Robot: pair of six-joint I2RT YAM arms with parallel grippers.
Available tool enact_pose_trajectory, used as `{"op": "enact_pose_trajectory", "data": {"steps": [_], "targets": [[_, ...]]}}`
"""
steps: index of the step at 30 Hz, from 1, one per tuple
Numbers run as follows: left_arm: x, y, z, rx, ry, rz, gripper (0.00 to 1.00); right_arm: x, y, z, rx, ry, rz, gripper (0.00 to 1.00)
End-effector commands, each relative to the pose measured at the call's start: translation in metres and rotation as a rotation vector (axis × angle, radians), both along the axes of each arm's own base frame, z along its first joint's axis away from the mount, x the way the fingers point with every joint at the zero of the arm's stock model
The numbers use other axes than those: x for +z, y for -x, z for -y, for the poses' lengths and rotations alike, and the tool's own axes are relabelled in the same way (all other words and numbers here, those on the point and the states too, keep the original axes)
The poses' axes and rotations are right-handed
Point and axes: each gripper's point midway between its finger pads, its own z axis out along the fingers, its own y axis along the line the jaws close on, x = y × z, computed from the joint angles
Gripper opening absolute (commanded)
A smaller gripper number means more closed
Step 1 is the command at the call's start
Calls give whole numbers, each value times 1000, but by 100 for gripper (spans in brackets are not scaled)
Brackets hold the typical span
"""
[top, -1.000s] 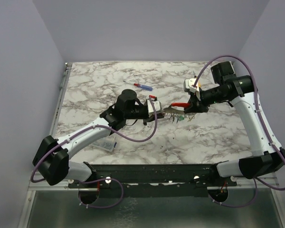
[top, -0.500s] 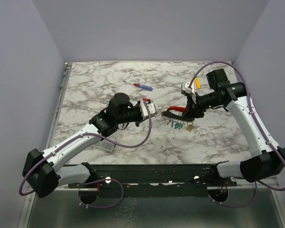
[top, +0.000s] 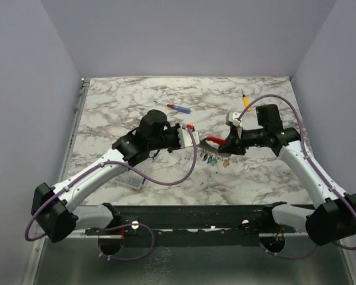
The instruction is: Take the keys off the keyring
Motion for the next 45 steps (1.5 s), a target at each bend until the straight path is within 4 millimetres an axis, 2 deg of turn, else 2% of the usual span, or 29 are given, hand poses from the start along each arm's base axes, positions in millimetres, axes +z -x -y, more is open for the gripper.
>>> {"op": "enact_pose_trajectory", "data": {"steps": [1, 8, 10, 14, 20, 27, 34, 45], "targets": [[8, -2, 2, -66, -66, 110, 0, 4, -12, -9, 22, -64, 81, 14], [11, -10, 2, -99, -125, 218, 0, 0, -1, -9, 36, -82, 96, 32], [12, -8, 3, -114, -127, 213, 0, 0, 1, -8, 33, -83, 98, 42], [12, -2, 5, -148, -128, 205, 0, 8, 2, -8, 21, -92, 111, 49], [18, -2, 5, -154, -129, 221, 0, 32, -1, -13, -10, -154, 109, 51], [23, -2, 16, -116, -127, 94, 0, 54, -2, -16, -74, -219, 58, 49], [23, -2, 29, -50, -131, -30, 0, 61, -1, -13, -102, -221, 66, 46], [23, -6, 33, 27, -135, -128, 0, 71, -7, -17, -90, -244, 70, 41]]}}
